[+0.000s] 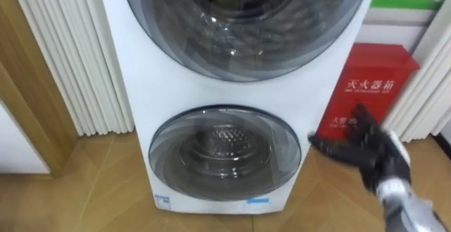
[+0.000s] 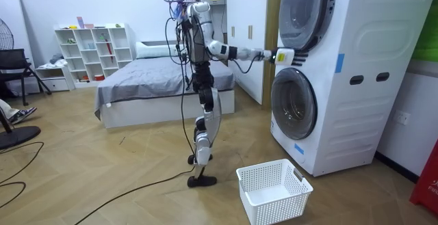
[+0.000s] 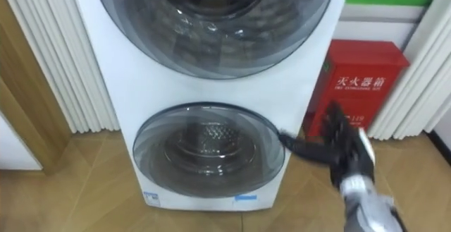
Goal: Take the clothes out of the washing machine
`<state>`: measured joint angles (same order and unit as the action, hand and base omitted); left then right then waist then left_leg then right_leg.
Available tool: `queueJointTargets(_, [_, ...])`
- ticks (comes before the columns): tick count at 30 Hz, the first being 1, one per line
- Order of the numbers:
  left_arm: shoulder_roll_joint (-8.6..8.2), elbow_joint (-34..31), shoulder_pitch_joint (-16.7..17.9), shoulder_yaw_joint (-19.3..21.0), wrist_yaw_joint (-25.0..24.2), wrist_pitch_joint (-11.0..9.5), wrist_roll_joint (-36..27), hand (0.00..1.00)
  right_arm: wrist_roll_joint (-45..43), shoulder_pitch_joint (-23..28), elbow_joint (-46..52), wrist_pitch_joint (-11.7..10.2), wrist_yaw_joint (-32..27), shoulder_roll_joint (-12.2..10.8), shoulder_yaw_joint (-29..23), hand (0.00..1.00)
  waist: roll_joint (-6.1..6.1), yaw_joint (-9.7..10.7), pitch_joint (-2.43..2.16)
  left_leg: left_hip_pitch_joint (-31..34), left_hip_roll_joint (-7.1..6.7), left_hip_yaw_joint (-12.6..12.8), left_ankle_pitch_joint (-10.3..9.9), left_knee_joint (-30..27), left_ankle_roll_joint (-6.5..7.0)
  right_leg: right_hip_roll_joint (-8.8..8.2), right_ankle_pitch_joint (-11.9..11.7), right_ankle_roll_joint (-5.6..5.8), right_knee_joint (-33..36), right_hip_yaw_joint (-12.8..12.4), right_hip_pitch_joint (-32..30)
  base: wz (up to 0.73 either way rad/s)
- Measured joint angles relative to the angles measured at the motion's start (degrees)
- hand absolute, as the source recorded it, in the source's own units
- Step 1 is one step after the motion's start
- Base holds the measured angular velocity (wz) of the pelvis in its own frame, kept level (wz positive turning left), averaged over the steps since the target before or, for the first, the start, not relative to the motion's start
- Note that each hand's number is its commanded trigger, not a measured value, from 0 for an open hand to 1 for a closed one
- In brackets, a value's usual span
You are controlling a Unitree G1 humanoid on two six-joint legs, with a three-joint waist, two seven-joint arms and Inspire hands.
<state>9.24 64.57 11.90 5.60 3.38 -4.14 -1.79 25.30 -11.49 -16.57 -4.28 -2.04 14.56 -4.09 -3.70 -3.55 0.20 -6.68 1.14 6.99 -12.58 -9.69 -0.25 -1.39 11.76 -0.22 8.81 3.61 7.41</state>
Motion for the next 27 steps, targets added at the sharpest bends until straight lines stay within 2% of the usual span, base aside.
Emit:
queueJointTargets(2, [0.25,-0.56,0.43,0.00,-0.01,0.14,1.06,0.00,-0.15,-2.01,0.37,0.00,-0.99,0.66,0.03,0.00,-0.05,-0.11,-0.02,-0.08,0.01,-1.07,0.00,0.14,0.00,0.09,-0.01,0.00,0.07,0.24,0.07,0.05])
queueJointTargets(9, [0.62,-1.00,0.10,0.10,0.04,1.27,4.12,0.00,-0.57,-7.21,4.11,0.05,-3.72,1.67,0.44,0.00,-0.18,-1.41,0.12,0.17,0.09,-2.25,0.00,0.28,0.00,0.17,-0.01,0.00,-0.03,1.55,-0.09,0.01])
queueJointTargets(14, [0.74,-2.04,0.17,0.26,0.02,1.77,4.73,0.00,0.38,-9.93,4.33,0.20,-4.78,1.99,0.52,0.00,-0.97,-1.62,0.16,0.66,0.19,-2.53,0.00,0.29,0.00,0.27,-0.01,0.00,0.03,2.09,-0.58,0.00])
queueJointTargets(16, [0.83,-2.81,0.17,0.26,0.05,2.23,5.90,0.00,0.71,-10.72,4.28,0.43,-4.98,3.14,0.53,0.00,-1.19,-1.67,0.12,1.08,0.28,-2.95,0.02,0.36,0.01,0.34,0.00,0.00,0.46,3.09,-0.97,-0.04])
queueJointTargets(17, [0.81,-2.92,0.13,0.23,0.06,2.33,6.37,0.00,1.15,-11.03,4.19,0.60,-5.07,3.74,0.53,0.00,-1.15,-1.76,0.13,1.00,0.47,-3.86,0.06,0.48,0.03,0.46,0.02,0.02,1.51,3.58,-1.67,-0.20])
queueJointTargets(18, [0.96,-3.00,0.00,-0.11,0.27,2.39,6.69,0.00,1.46,-11.36,4.05,0.64,-5.45,4.99,0.60,0.00,-0.54,-2.53,0.42,-0.13,2.09,-8.62,0.37,1.20,0.00,1.26,0.81,0.08,7.25,5.35,-4.96,-0.65])
queueJointTargets(19, [1.63,-2.76,-0.04,0.47,0.61,2.23,7.99,0.00,1.18,-12.25,3.97,0.65,-5.43,5.18,0.97,0.00,-0.09,-3.70,0.50,-0.65,3.82,-13.62,0.34,1.52,-0.10,3.38,1.00,-1.88,4.78,4.22,-8.04,-0.84])
queueJointTargets(20, [2.02,-2.68,0.40,1.41,0.81,2.32,8.98,0.00,1.04,-13.40,3.98,0.65,-5.42,5.20,1.73,0.00,-0.59,-3.89,0.41,-0.39,4.29,-14.34,0.14,1.46,-0.48,4.14,-1.36,-2.98,0.49,4.12,-9.08,-0.72])
queueJointTargets(21, [2.12,-2.11,1.34,2.90,1.18,3.07,10.21,0.00,1.34,-14.92,4.06,0.52,-5.66,6.08,2.88,0.00,-1.05,-2.71,0.41,-0.25,5.35,-14.49,-0.94,1.28,-3.22,4.38,-7.96,-4.02,-0.51,6.87,-9.43,0.00])
queueJointTargets(22, [2.07,-2.13,1.32,2.34,1.15,4.09,10.47,0.00,1.74,-14.91,3.63,0.52,-6.65,7.65,2.97,0.00,-1.01,-1.33,0.45,-0.83,5.87,-12.56,-1.06,1.44,-3.81,4.40,-7.90,-4.09,-0.32,9.17,-8.28,0.30])
queueJointTargets(24, [1.98,-2.59,1.41,0.88,1.06,4.99,10.51,0.00,1.90,-15.17,2.38,0.53,-7.89,8.82,2.84,0.00,-1.01,-1.34,0.49,-1.61,6.12,-8.39,-0.66,2.20,-4.25,4.41,-7.89,-4.06,-0.21,9.15,-6.83,0.35])
queueJointTargets(25, [1.93,-2.91,1.34,0.82,1.06,5.55,10.73,0.00,2.28,-15.70,1.58,0.53,-7.74,8.89,2.82,0.00,-1.04,-1.39,0.46,-1.65,6.11,-7.35,-0.51,2.24,-4.04,4.45,-7.82,-3.95,-0.22,9.23,-6.49,0.30])
queueJointTargets(27, [1.95,-3.17,1.33,0.85,1.03,6.29,11.10,0.00,4.20,-16.07,1.36,0.61,-6.66,9.03,2.78,0.00,-1.19,-1.67,0.39,-1.59,5.41,-7.34,-0.57,2.05,-3.66,4.27,-7.70,-3.74,-0.25,9.64,-6.46,0.18])
